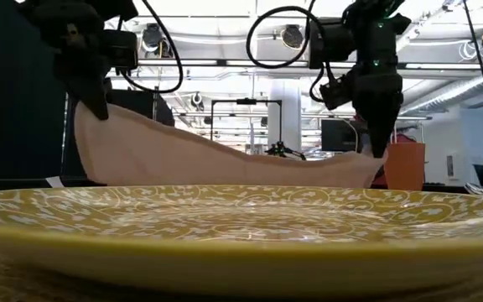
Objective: Set table place
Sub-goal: Fold the brown table napkin
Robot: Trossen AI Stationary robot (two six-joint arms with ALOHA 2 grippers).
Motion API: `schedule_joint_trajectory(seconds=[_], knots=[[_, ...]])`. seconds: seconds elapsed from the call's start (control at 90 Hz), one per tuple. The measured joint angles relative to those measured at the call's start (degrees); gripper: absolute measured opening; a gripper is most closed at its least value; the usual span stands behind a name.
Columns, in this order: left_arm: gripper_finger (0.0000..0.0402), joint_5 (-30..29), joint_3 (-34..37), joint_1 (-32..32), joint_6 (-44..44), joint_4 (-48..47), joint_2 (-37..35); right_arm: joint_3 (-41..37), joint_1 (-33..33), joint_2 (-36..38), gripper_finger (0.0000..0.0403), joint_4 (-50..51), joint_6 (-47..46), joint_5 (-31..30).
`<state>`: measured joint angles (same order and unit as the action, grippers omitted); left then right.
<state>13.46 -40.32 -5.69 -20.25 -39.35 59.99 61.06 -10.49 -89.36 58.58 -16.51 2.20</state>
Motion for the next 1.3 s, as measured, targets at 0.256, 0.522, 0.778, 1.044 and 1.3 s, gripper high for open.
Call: schedule_joint_trajectory(seconds=[0.256, 0.522, 0.778, 1.044, 1.3], knots=[[0.0067, 1.64, 0.0, 0.0, -0.39, -0.07, 0.0, 0.0, 0.47, 0.0, 0.0015, 0.44, -2.25, 4.22], [0.0136, 3.23, 0.0, 0.0, -0.33, -0.26, 0.0, 0.0, 0.47, 0.0, 0.0114, 2.01, -4.53, 4.31], [0.0141, -0.39, 0.0, -0.07, 1.51, -0.33, 0.0, 0.0, 0.47, 0.0, 0.0192, 2.27, -4.33, 4.3], [0.0141, -10.57, 0.0, -0.03, -6.7, 1.69, 0.0, 0.02, 2.66, 0.0, 0.0203, -17.53, 2.34, 4.18], [0.014, -18.67, -0.02, -1.01, -6.79, 7.51, -0.02, 0.02, 7.87, 0.0, 0.0189, -44.01, 3.13, 3.75]])
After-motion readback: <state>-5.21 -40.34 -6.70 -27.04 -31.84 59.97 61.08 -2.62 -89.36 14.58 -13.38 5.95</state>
